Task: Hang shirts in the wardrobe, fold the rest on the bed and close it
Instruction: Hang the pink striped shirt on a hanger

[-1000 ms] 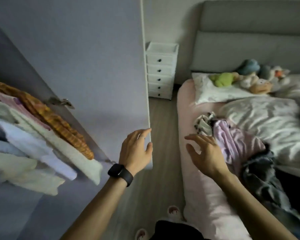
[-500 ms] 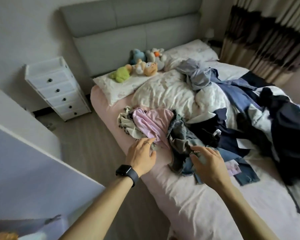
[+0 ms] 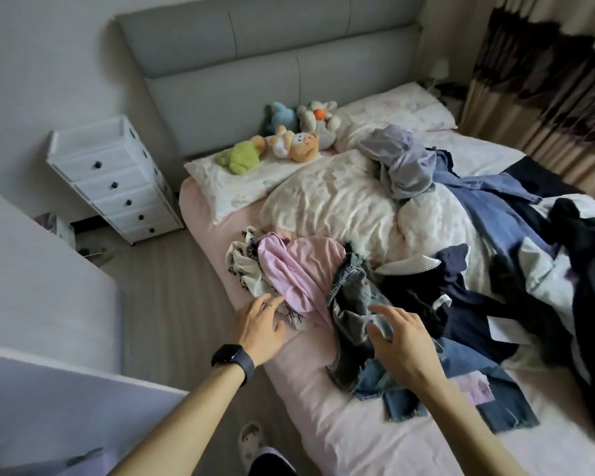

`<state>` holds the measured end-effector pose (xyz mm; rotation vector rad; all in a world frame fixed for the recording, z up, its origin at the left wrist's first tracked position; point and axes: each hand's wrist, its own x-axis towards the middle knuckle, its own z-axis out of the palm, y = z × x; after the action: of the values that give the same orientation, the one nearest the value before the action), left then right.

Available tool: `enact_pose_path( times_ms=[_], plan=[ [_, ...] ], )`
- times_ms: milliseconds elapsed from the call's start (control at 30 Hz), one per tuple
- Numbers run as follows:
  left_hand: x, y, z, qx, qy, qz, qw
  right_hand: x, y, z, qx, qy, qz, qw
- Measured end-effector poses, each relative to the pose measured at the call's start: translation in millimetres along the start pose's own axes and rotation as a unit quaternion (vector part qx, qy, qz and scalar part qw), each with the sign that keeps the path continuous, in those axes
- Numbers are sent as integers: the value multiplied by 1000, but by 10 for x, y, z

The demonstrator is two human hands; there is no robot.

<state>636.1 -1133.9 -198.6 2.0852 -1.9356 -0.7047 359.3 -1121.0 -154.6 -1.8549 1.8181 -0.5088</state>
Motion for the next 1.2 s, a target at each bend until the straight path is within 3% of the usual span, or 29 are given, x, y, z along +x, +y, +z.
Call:
enact_pose_path(
  times_ms=[467, 633, 733, 833, 967, 1200],
  plan=[
    [2240, -1625, 557, 7, -87, -107, 990, 2341, -439, 1803, -57, -195, 64, 977],
    [2809, -2181, 1078, 18, -164, -130, 978, 2905, -460, 2750, -73, -217, 122, 966],
    [2939, -2414, 1345, 67, -224, -95, 968, 3150, -434, 3249, -107, -236, 155, 953],
    [2950, -2502, 1491, 73, -232, -64, 968, 3269, -353, 3495, -129, -219, 199, 946],
    [2914, -2520, 1596, 40, -236, -75, 968, 3260, -232, 3563, -136, -166, 184, 959],
    [2941, -2371, 1321, 58, -252, -92, 962, 3122, -148, 2682, -17, -4, 192, 981]
  ],
)
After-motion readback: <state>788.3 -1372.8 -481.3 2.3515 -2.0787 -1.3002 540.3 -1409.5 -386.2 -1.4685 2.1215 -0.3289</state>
